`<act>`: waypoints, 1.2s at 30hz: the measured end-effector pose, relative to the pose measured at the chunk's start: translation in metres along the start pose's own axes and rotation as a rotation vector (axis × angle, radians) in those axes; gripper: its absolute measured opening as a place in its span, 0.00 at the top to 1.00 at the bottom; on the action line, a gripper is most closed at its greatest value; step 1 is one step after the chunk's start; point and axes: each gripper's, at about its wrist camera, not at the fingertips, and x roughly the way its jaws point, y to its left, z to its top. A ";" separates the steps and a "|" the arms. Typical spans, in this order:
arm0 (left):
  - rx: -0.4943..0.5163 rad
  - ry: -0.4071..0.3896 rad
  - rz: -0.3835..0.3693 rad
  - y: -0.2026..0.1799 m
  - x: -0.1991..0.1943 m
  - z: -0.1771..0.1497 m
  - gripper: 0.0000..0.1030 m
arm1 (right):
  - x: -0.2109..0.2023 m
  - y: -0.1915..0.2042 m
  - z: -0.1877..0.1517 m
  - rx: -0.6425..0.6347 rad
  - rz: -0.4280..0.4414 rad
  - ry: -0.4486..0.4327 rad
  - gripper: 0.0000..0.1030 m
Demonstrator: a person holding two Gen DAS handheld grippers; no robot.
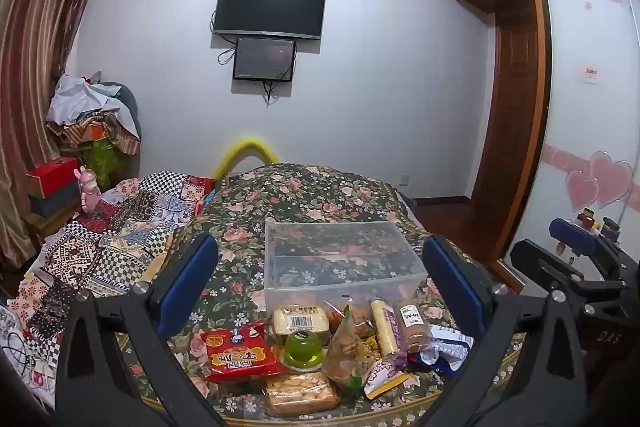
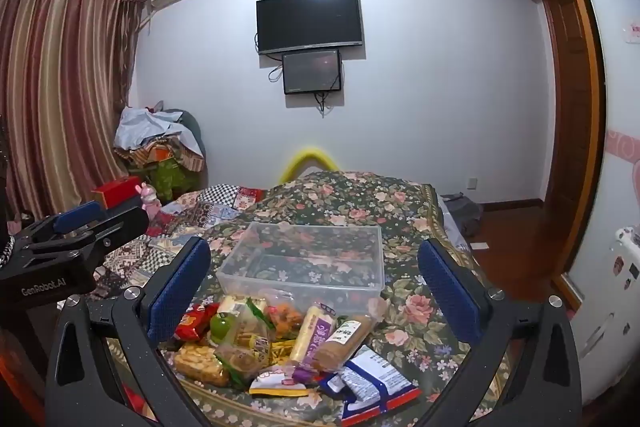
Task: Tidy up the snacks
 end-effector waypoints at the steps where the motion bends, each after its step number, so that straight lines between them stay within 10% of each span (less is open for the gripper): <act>1: -0.001 -0.001 0.003 0.000 0.000 0.000 0.00 | 0.000 0.000 0.000 -0.003 0.000 -0.003 0.00; 36: 0.010 0.004 -0.011 -0.001 0.004 -0.003 0.00 | -0.004 0.000 0.004 0.008 -0.004 -0.025 0.00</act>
